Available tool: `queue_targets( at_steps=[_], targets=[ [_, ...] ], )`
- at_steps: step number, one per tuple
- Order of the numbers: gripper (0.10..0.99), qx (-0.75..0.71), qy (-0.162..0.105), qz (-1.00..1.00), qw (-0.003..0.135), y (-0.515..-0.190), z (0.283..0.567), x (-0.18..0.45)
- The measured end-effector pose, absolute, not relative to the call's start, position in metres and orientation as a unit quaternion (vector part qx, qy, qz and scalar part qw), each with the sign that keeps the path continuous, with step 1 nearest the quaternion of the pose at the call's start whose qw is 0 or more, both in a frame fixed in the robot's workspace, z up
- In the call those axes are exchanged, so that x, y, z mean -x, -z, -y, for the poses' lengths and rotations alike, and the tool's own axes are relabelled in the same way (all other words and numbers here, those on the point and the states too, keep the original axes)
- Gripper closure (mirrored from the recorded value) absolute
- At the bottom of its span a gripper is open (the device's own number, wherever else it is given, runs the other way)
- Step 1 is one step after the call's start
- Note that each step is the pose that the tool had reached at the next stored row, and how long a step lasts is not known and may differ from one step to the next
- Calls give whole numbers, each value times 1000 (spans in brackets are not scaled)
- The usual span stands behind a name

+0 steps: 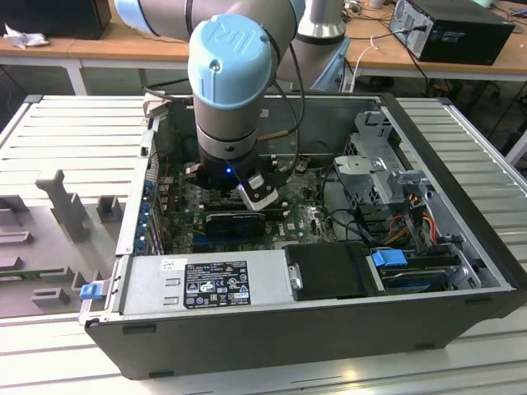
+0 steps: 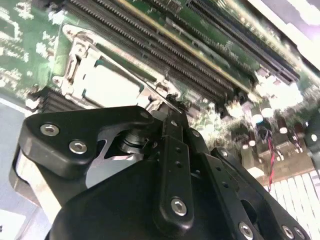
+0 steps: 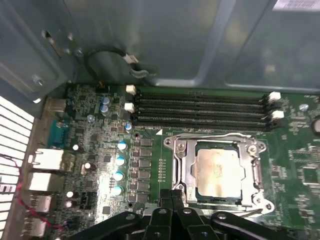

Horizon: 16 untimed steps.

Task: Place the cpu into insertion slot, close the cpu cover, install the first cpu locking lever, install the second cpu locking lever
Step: 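Install the second cpu locking lever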

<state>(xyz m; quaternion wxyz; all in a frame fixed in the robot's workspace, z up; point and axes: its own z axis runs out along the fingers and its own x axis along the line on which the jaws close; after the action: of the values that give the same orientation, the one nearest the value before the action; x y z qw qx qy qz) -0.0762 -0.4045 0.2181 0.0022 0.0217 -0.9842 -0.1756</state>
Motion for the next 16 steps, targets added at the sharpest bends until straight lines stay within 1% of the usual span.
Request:
queue_targets(
  at_steps=[6, 13, 14, 16],
  targets=[
    [980, -22, 176, 984, 2, -245, 404, 76],
    [980, -22, 177, 984, 3, -245, 403, 44],
    [980, -22, 177, 984, 3, -241, 414, 42],
    [980, -22, 177, 984, 3, -238, 419, 42]
  ],
)
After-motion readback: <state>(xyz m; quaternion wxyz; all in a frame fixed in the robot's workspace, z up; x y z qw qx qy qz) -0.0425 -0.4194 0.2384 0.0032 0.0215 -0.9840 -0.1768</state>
